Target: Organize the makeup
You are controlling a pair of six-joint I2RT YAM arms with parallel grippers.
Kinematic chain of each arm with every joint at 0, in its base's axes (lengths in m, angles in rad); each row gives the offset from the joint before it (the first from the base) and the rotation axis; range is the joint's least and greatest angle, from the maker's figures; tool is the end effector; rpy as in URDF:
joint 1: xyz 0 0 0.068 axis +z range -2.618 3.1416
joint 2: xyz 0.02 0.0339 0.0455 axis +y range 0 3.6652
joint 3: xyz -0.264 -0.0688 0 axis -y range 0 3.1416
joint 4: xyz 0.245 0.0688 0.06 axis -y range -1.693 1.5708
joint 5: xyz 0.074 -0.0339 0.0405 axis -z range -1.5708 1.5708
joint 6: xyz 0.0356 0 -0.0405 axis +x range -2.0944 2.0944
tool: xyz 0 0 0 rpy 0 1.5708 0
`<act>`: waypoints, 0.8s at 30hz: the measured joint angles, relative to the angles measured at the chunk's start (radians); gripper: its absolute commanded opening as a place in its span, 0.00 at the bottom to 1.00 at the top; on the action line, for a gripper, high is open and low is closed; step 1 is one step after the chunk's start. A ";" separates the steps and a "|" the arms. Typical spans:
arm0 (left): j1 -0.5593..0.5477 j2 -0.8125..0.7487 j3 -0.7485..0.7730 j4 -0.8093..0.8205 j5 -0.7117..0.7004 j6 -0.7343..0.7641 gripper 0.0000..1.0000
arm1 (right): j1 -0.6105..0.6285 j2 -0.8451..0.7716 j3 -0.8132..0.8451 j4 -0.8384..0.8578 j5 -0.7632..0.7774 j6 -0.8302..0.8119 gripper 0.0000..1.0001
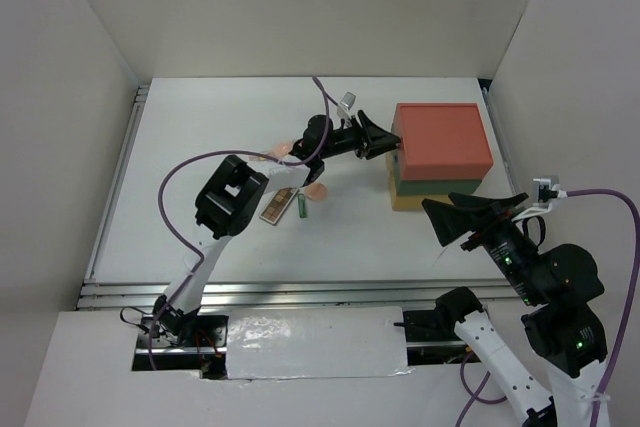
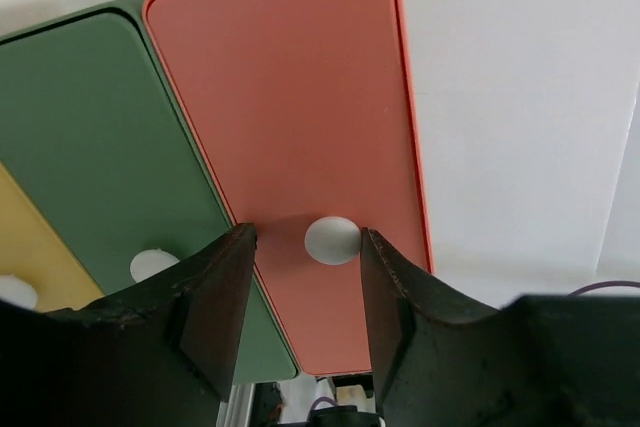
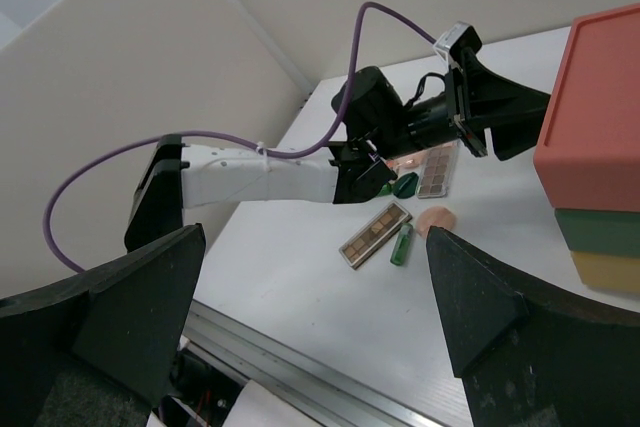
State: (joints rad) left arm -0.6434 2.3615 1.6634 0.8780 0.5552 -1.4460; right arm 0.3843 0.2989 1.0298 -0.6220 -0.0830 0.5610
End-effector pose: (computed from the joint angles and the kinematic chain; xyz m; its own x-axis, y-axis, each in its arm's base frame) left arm 0.4180 -0.3369 0.2063 -0.8997 -0.3793 -0.2160 0.2571 -0.0606 -0.9645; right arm 0.0164 0.0098 0.4114 -0.1541 0.5096 -0.8465 -0.4347 0.7344 0.5213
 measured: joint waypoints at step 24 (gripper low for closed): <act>0.029 -0.090 -0.110 0.015 0.002 0.026 0.15 | -0.001 0.014 0.024 -0.007 0.000 0.000 1.00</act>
State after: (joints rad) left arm -0.6147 2.2719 1.5536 0.8932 0.5568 -1.4197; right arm 0.3836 0.3130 1.0534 -0.6289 -0.0830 0.5606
